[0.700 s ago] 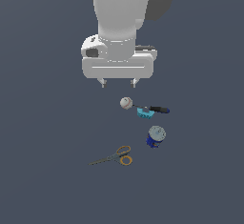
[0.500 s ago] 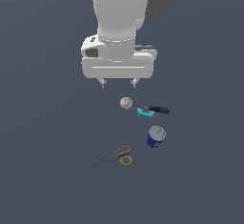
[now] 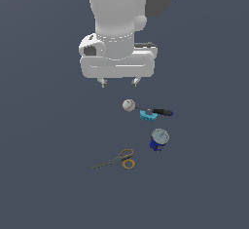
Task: Pick up a designated object from a clutter of objects.
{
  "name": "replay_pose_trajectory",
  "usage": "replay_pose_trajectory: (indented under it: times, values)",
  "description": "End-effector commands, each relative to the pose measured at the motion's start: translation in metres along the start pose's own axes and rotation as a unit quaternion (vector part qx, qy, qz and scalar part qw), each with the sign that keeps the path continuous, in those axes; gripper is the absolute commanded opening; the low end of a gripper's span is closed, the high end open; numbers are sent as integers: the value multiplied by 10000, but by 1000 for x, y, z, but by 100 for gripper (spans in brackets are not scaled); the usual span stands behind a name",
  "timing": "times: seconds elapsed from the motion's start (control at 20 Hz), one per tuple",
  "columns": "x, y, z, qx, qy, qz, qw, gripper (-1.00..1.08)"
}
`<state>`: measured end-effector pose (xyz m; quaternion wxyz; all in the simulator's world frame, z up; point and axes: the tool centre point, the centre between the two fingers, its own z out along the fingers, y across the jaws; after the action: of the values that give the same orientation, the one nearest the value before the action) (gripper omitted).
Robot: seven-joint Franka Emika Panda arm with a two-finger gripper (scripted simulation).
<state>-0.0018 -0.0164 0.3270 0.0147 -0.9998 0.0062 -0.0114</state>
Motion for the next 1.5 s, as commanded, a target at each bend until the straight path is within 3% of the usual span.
replay_pose_trajectory:
  times: [0.0, 0.6, 1.45]
  values:
    - [0, -1, 1, -1, -3, 2, 10000, 100]
    - [25, -31, 39, -68, -32, 331, 9994, 100]
    - [65, -134, 168, -164, -75, 1270, 9917, 100]
